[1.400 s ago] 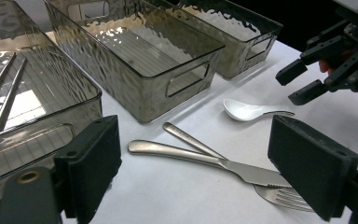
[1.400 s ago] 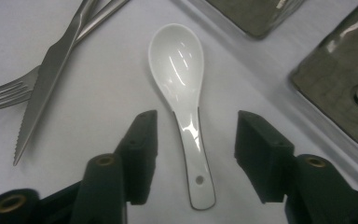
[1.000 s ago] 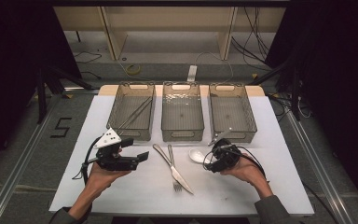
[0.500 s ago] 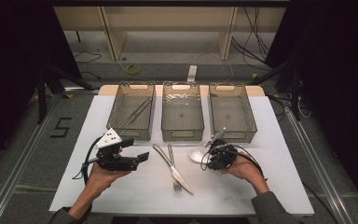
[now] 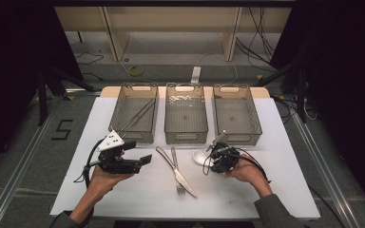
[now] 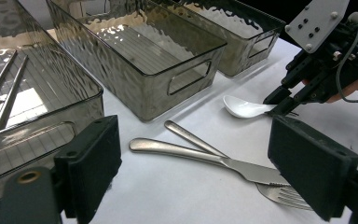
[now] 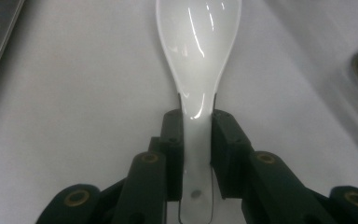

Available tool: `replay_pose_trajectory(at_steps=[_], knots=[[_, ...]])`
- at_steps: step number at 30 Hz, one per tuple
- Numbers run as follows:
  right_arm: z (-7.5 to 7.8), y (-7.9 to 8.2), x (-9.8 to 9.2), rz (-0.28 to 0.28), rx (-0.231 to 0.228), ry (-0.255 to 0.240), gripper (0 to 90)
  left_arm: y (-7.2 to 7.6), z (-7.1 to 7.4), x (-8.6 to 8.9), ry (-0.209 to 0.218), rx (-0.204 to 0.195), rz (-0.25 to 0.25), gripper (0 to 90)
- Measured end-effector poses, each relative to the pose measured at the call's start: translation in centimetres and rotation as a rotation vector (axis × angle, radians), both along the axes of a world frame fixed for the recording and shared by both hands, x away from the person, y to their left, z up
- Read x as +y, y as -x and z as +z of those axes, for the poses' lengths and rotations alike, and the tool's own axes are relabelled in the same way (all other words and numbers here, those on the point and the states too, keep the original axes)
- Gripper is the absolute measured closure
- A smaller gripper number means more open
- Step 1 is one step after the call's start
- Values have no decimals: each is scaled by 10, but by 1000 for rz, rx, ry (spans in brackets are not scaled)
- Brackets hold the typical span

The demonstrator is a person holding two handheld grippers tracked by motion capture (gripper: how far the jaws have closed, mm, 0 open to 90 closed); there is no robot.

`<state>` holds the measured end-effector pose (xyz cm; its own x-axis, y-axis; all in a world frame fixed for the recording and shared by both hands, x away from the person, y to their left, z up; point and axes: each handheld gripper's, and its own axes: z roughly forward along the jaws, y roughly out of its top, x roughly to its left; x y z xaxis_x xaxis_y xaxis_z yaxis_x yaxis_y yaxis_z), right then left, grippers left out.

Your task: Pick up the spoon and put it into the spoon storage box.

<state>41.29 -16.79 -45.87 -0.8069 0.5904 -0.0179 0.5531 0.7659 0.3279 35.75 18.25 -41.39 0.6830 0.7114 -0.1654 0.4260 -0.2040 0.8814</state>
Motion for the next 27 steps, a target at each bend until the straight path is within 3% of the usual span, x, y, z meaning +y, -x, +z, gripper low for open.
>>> replay_pose_trajectory(at_steps=[4,12,18,22,27], knots=[[2,0,-1,-1,-2,-8,765,0,0,0,0,0,1,164],[14,-1,-10,-27,-20,-71,766,0,0,0,-4,2,6,164],[26,1,-13,-25,-30,-134,766,-1,-1,0,-6,3,14,164],[37,4,-13,-24,-54,-163,766,1,1,2,7,-17,27,165],[47,1,-7,-9,-75,-190,766,0,0,2,2,-11,30,165]])
